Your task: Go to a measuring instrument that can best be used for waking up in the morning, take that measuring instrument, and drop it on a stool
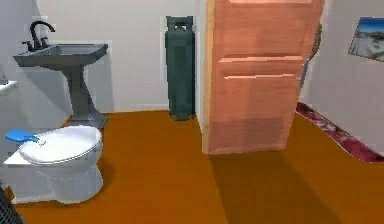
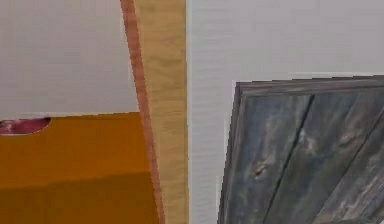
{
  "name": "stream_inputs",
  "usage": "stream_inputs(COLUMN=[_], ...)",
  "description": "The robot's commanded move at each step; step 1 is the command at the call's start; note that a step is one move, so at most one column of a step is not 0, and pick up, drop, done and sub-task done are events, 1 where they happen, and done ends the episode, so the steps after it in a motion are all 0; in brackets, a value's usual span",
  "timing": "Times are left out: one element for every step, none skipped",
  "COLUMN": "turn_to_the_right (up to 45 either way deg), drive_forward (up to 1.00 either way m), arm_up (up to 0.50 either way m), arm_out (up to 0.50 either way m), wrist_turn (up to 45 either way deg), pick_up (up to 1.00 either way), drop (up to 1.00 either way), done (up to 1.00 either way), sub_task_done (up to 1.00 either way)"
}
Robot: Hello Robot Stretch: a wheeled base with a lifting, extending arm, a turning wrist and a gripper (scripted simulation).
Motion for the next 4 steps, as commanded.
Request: stream_inputs(turn_to_the_right=[0.0, 33.0, 0.0, -45.0], drive_forward=[0.15, 0.0, 0.3, 0.0], arm_up=[0.0, 0.0, 0.0, 0.0], arm_out=[0.0, 0.0, 0.0, 0.0], wrist_turn=[0.0, 0.0, 0.0, 0.0], pick_up=[0.0, 0.0, 0.0, 0.0], drop=[0.0, 0.0, 0.0, 0.0], done=[0.0, 0.0, 0.0, 0.0], sub_task_done=[0.0, 0.0, 0.0, 0.0])
